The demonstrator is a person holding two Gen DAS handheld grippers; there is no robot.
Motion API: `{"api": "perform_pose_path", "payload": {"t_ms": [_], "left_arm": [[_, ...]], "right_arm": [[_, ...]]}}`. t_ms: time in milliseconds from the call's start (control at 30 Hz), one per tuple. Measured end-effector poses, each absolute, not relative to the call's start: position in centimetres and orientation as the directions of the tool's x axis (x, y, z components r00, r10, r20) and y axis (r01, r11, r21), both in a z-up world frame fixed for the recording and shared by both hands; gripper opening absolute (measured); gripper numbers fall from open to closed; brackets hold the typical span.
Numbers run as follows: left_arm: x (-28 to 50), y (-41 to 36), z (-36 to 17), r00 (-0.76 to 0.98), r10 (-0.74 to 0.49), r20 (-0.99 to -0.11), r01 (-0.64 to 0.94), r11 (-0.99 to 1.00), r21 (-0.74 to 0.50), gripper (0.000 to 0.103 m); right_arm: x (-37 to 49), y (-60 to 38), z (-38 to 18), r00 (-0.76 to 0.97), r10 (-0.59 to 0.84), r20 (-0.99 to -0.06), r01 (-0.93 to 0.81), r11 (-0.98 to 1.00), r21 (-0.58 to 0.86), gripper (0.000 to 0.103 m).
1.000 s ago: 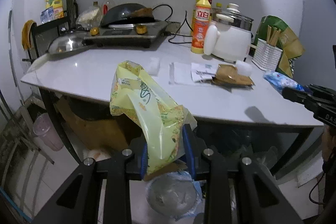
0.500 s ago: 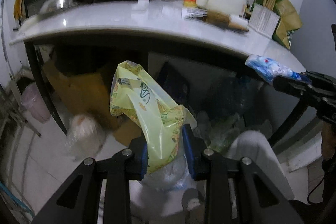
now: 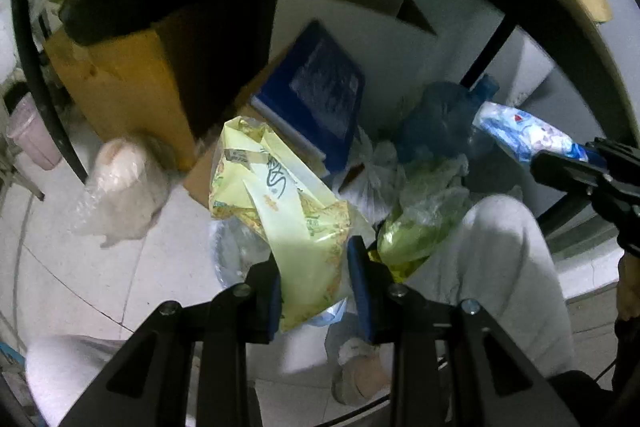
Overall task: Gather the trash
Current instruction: 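Carry the yellow bag down to the bin with the left tool while the right tool carries the wrapper, then open the left tool over the bin while the right tool opens to drop the wrapper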
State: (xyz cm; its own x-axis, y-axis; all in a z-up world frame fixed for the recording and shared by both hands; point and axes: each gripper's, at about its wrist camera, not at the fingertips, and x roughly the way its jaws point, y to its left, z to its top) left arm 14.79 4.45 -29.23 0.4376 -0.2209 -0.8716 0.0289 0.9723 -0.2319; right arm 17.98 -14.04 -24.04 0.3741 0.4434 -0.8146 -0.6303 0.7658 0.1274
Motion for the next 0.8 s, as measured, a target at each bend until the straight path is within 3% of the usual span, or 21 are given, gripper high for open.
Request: {"api": "perform_pose_path", "payload": {"t_ms": [367, 500, 633, 800], "left_arm": [[18.1, 2.7, -35.3, 0.314, -0.223, -0.923, 0.062, 0.975, -0.215, 0.033], [18.9, 2.4, -36.9, 0.273, -0.229, -0.934, 0.080, 0.973, -0.216, 0.041], [19.6, 2.9, -38.0, 0.251, -0.240, -0.938, 0.058, 0.971, -0.233, 0.058], [19.7, 3.5, -38.6, 0.240, -0.241, -0.940, 0.027, 0.970, -0.242, 0.061]], "right_arm": [[21.9, -13.7, -30.2, 0.271, 0.391, -0.879, -0.592, 0.788, 0.168, 0.019], [22.5, -13.9, -31.6, 0.253, 0.381, -0.889, -0.581, 0.795, 0.175, 0.019], [23.1, -13.9, -32.8, 0.237, 0.369, -0.899, -0.573, 0.800, 0.177, 0.019], [23.5, -13.5, -33.7, 0.214, 0.357, -0.909, -0.574, 0.799, 0.178, 0.019]]}}
